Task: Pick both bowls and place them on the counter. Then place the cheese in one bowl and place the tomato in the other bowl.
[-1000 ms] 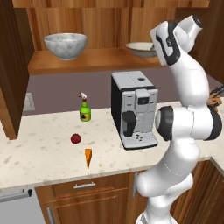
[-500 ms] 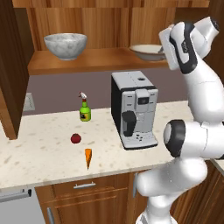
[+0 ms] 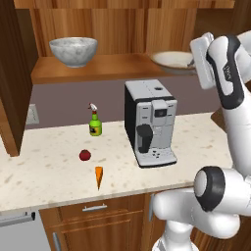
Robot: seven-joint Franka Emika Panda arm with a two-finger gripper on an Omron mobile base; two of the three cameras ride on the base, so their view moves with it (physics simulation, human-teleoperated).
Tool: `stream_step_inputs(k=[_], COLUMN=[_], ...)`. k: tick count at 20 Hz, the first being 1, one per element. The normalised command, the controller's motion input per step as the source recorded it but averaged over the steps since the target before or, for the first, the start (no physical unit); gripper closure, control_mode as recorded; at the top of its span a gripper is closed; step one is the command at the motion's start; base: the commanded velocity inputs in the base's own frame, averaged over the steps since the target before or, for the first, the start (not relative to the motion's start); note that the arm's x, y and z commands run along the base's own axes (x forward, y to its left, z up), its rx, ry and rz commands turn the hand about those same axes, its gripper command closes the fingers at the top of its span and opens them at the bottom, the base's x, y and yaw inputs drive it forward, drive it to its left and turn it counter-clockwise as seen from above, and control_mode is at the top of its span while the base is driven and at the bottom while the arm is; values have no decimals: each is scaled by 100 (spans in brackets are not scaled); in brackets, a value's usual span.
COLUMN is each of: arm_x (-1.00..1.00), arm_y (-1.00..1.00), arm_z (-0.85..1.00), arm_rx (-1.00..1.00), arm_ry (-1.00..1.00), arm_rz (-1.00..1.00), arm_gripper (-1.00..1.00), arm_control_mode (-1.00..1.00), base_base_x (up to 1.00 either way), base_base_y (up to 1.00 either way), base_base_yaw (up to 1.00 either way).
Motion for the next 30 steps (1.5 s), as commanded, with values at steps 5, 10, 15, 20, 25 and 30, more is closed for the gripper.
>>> stream_step_inputs(k=[5,10,15,20,25,30], arm_x=[-78,-70,-60,-53,-37,-32], arm_y=[5,12,14,21,12,0], arm_z=[-2,-4,-2,-12,-21,-37], arm_rx=[0,0,0,0,0,0], arm_ry=[-4,0,0,0,0,0], arm_rz=[2,2,4,2,1,0], arm_gripper=[100,100,100,100,100,100], arm_control_mode=[-100,-100,-100,-100,-100,-100], base_base_x=[0,0,0,0,0,0], base_base_y=[0,0,0,0,0,0], base_base_yaw=[0,0,0,0,0,0])
